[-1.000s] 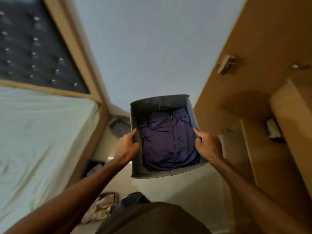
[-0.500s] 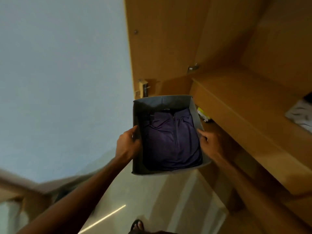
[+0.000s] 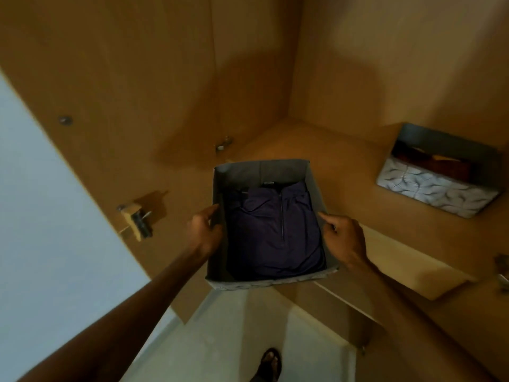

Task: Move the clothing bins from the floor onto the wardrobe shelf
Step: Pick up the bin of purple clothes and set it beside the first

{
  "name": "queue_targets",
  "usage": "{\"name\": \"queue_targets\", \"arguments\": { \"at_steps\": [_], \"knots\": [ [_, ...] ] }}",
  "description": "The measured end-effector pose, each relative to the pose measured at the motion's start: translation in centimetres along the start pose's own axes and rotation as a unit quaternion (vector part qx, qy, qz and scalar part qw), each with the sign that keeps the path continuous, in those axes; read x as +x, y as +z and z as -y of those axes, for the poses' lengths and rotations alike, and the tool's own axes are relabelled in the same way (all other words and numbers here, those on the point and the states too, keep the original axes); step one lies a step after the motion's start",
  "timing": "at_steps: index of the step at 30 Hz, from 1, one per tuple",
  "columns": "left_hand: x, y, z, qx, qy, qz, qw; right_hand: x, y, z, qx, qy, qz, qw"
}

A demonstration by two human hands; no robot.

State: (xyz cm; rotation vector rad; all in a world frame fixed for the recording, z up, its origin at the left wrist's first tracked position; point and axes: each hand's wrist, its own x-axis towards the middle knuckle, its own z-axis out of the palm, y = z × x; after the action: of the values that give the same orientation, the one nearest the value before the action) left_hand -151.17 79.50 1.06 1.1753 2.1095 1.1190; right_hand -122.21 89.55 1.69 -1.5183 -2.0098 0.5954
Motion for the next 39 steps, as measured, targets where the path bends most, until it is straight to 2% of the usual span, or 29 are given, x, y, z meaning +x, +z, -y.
{"name": "queue_targets", "arguments": {
  "at_steps": [9, 21, 24, 26, 28, 30, 31, 33, 35, 37, 39],
  "knots": [
    [13.8, 6.7, -6.5, 0.036, 0.078, 0.034, 0.996, 11.7, -1.5, -4.8, 0.001, 0.071, -0.058, 0.996],
    [28.1, 17.6, -14.5, 0.089, 0.217, 0.152, 0.96, 20.9, -4.9, -9.8, -0.024, 0.221, -0.146, 0.964],
    [31.2, 19.5, -16.9, 0.095, 0.209, 0.207, 0.951, 23.8, -5.4, -10.6, 0.001, 0.263, -0.172, 0.949],
    [33.3, 20.4, -18.1, 0.138, 0.176, 0.28, 0.934, 25.7, -5.6, -10.5, 0.033, 0.264, -0.173, 0.948],
    [34.7, 20.4, -18.7, 0.243, 0.147, 0.357, 0.89, 26.6, -5.6, -10.2, 0.055, 0.255, -0.149, 0.954],
    [35.6, 20.1, -19.1, 0.349, 0.111, 0.396, 0.842, 26.9, -5.6, -10.7, 0.018, 0.276, -0.116, 0.954],
    [35.8, 20.0, -19.2, 0.363, 0.098, 0.395, 0.838, 26.9, -5.7, -11.1, -0.015, 0.3, -0.095, 0.949],
    [36.3, 20.2, -19.6, 0.318, 0.07, 0.382, 0.865, 27.0, -5.8, -11.3, -0.051, 0.346, -0.06, 0.935],
    [36.5, 20.2, -19.9, 0.263, 0.039, 0.389, 0.882, 27.4, -5.7, -11.3, -0.052, 0.356, -0.057, 0.931],
    [36.9, 20.4, -19.8, 0.217, 0.036, 0.379, 0.899, 27.9, -5.5, -11.2, -0.035, 0.35, -0.093, 0.931],
    [37.4, 20.7, -19.4, 0.121, 0.066, 0.331, 0.933, 28.3, -5.1, -10.8, -0.014, 0.326, -0.147, 0.934]
  ]
}}
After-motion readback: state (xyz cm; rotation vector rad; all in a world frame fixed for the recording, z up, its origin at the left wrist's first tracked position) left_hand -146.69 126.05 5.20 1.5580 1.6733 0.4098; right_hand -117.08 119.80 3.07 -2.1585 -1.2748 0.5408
